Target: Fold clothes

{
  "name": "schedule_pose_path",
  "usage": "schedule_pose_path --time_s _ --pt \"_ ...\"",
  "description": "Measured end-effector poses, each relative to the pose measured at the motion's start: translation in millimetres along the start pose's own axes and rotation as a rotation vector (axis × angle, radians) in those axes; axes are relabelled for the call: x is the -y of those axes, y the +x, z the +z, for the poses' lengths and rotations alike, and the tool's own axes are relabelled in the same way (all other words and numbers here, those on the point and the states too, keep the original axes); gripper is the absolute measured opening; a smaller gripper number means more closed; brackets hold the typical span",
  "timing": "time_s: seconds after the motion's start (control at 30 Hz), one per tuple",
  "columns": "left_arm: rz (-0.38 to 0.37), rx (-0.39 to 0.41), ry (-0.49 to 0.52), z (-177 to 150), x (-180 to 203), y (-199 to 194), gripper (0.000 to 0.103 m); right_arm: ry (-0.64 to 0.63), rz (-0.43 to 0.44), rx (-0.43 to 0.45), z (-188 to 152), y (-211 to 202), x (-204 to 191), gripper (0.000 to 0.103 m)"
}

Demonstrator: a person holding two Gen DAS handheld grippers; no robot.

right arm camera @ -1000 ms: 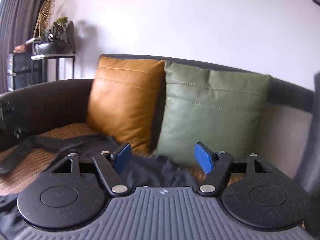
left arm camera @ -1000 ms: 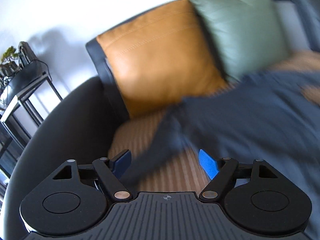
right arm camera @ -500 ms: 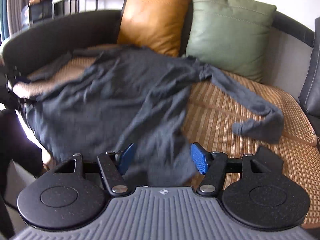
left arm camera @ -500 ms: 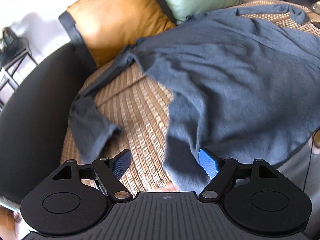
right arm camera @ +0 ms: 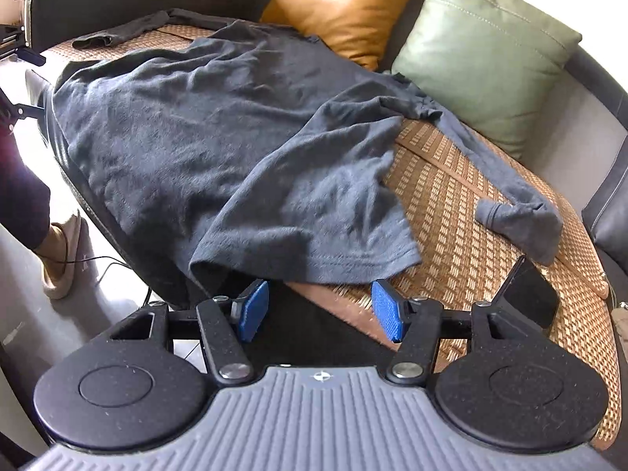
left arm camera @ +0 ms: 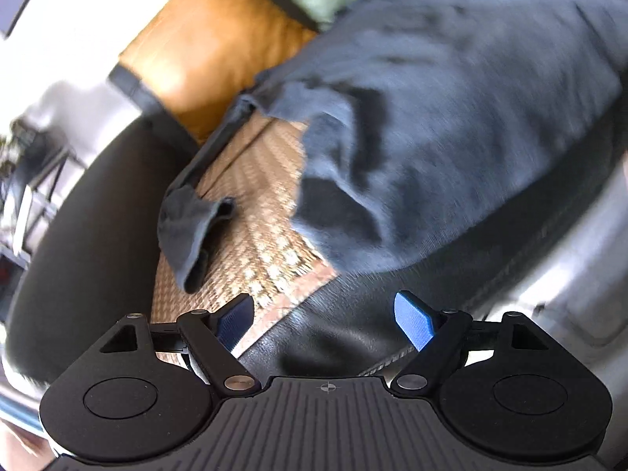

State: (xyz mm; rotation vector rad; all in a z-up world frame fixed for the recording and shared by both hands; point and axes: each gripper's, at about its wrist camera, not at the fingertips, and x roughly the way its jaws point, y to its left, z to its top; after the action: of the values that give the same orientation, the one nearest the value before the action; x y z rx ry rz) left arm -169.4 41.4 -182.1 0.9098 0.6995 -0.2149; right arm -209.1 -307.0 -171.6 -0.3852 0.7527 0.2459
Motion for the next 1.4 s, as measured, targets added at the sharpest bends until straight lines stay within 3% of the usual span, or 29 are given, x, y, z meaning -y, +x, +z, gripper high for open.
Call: schedule_pose_path --time_s 0.17,0.23,0.33,0.47,0.6,0.77,0.87,0.93,1.07,1.4 --pt "0.095 0.078 0.094 7 18 -1 0.087 -0.007 -0.017 -0.012 -5 6 -5 0.064" --pt "0.124 0.107 0.084 13 19 -2 0.084 -0.002 -0.026 -0.009 -5 7 -5 0.065" --pt "0.092 0.118 0.008 22 13 -2 0.07 -0.015 -0.042 -0.007 -4 10 -4 0.065" --pt "0.035 0.125 -0.042 23 8 -8 0.038 -0.109 -0.066 -0.01 -7 13 -7 0.065" --pt "0.0 0.12 -0.096 28 3 -12 0.02 -0.197 -0.075 0.016 -6 15 -12 0.065" --pt "-0.049 0.119 -0.181 29 -8 -19 0.013 -0.252 -0.057 0.068 5 18 -19 0.064" --pt "-0.086 0.121 -0.253 26 -21 -28 0.004 -0.26 -0.029 0.069 10 21 -22 0.054" --pt "-0.115 0.124 -0.311 24 -31 -34 0.004 -0.26 -0.02 0.064 10 19 -23 0.044" --pt "-0.164 0.138 -0.445 20 -55 -48 0.004 -0.316 -0.033 0.068 1 8 -28 0.056" --pt "-0.223 0.125 -0.657 12 -84 -58 0.003 -0.379 -0.053 0.119 -4 26 -42 0.056"
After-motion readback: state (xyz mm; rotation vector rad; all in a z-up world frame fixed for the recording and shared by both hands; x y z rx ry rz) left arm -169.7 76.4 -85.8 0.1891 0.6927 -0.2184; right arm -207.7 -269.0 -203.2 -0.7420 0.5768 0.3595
